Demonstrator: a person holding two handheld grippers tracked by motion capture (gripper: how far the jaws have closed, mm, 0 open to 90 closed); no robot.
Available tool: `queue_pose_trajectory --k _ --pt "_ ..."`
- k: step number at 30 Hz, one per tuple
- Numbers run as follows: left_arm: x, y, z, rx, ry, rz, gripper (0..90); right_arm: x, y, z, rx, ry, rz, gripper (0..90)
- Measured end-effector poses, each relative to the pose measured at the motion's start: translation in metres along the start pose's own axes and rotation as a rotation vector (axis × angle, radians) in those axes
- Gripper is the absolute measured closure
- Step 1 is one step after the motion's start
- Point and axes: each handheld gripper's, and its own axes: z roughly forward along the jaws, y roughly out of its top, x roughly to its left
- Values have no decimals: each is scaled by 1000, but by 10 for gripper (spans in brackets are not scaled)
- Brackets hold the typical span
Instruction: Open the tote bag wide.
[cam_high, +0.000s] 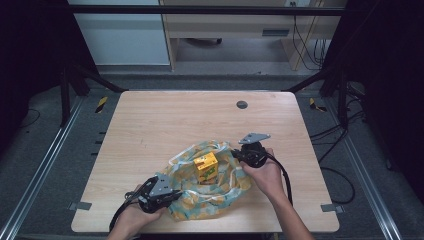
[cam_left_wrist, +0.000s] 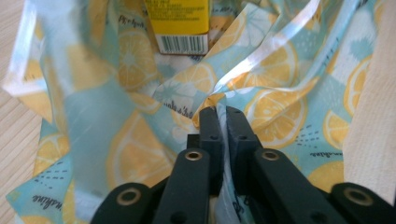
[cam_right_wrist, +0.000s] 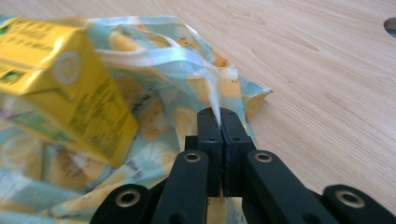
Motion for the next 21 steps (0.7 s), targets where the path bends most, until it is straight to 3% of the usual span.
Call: queue_pose_trajectory --k 9,21 --pt "8 -6 -1 27 27 -24 895 -20 -2 19 38 -12 81 900" --pt "7 -8 1 50 33 -12 897 -28 -5 33 76 -24 106 900"
